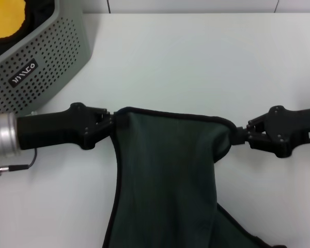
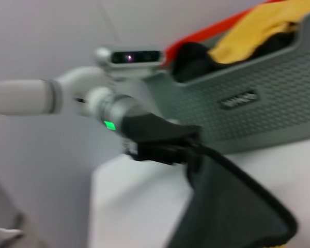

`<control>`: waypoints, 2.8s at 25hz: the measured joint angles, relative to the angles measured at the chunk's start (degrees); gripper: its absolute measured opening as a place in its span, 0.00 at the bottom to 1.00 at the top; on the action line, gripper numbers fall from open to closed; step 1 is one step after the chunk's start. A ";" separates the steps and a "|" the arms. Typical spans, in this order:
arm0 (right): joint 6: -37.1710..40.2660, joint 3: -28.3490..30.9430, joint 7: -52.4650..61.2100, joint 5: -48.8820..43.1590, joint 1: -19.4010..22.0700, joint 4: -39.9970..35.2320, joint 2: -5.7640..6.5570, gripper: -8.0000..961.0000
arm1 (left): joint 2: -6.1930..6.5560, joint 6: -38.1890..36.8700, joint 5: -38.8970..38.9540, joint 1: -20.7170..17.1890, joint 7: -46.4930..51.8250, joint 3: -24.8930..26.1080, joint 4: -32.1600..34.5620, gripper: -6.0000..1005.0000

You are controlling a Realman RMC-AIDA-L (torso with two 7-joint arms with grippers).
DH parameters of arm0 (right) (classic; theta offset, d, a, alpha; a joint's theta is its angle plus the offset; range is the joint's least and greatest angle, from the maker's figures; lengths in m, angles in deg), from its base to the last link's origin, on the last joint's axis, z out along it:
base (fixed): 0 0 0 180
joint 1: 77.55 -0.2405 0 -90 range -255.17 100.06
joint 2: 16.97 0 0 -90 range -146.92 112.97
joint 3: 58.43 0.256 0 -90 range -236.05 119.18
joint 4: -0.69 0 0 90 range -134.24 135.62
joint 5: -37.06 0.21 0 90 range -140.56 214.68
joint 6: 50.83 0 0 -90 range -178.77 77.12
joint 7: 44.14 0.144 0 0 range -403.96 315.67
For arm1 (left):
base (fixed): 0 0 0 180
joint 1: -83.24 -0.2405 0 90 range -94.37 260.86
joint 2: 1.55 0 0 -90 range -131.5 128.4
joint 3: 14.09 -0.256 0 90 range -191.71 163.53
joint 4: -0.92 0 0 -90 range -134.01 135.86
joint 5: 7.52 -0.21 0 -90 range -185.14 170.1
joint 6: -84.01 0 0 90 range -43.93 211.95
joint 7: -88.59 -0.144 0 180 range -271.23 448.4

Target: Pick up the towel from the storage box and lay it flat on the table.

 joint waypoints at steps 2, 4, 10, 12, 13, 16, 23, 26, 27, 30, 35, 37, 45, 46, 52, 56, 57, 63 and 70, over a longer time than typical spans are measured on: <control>-4.22 -1.08 0.09 -1.17 -0.34 0.18 -0.04 0.04 | -0.46 2.06 -0.33 0.32 0.00 0.00 -0.02 0.02; -7.52 -2.37 0.25 -1.60 -0.67 0.48 -0.04 0.05 | -1.07 5.00 -0.77 0.77 -0.02 0.00 -0.02 0.02; -16.91 -5.75 0.29 -2.36 -2.02 0.95 0.02 0.07 | -1.79 12.28 -0.11 2.76 -1.42 0.04 -0.30 0.02; -20.42 -6.50 0.29 -3.40 -2.71 1.44 -0.16 0.07 | -1.81 14.57 -0.09 3.70 -1.68 0.05 -0.42 0.02; -22.00 -6.87 0.30 -3.83 -3.25 1.85 -0.20 0.07 | -1.81 15.64 -0.13 4.06 -1.69 0.06 -0.45 0.02; -25.71 -8.06 0.35 -4.58 -4.94 3.49 -0.26 0.08 | -1.81 18.30 -0.39 4.68 -1.72 0.05 -0.47 0.02; -35.04 -11.99 0.01 -4.74 -6.38 4.07 -0.39 0.10 | -1.79 23.52 -0.02 5.06 -5.88 -0.03 -0.12 0.02; -39.02 -14.04 -0.15 -4.47 -6.55 3.46 -0.47 0.11 | -1.79 24.58 0.53 5.43 -7.59 -0.04 -0.38 0.02; -40.54 -14.79 -0.20 -4.26 -6.68 3.31 -0.53 0.11 | -1.81 24.85 0.63 5.60 -8.00 -0.04 -0.41 0.02; -43.73 -16.66 -0.48 -4.21 -7.05 3.01 -0.72 0.12 | -1.87 25.34 0.80 6.13 -9.27 -0.04 -0.50 0.02; -47.65 -20.37 -1.02 -3.74 -7.23 1.88 -0.80 0.13 | -2.04 26.27 3.16 6.44 -13.39 -0.04 -1.26 0.02; -49.06 -21.58 -1.03 -3.50 -7.19 1.57 -0.80 0.14 | -2.13 26.83 4.79 6.45 -15.71 -0.03 -2.09 0.02; -49.87 -22.31 -0.56 -3.29 -7.23 1.46 -0.79 0.16 | -2.23 30.04 7.29 6.58 -19.82 -0.25 -5.40 0.02; -49.94 -22.27 -0.45 -3.27 -7.11 1.36 -0.80 0.16 | -2.23 30.79 7.20 6.62 -19.14 -0.55 -5.74 0.03; -54.31 -22.44 -0.77 0.30 -1.88 -2.81 -0.79 0.18 | -2.26 33.09 8.83 5.74 -15.41 -0.78 -6.18 0.12; -54.00 -22.52 -0.99 1.47 2.08 -7.49 -0.78 0.19 | -2.34 33.10 10.57 4.23 -15.17 -0.80 -6.24 0.20; -53.60 -22.56 -1.01 1.77 3.05 -8.70 -0.79 0.27 | -2.34 32.80 11.02 3.73 -15.17 -0.81 -6.28 0.22; -50.05 -23.74 -3.02 4.78 9.69 -17.23 -0.67 0.51 | -2.35 25.09 12.12 0.85 -15.18 -0.78 -6.40 0.37; -23.72 -19.75 -15.10 13.94 11.88 -19.36 -0.23 0.66 | -1.98 1.19 13.00 -3.25 -15.78 -0.92 -5.23 0.68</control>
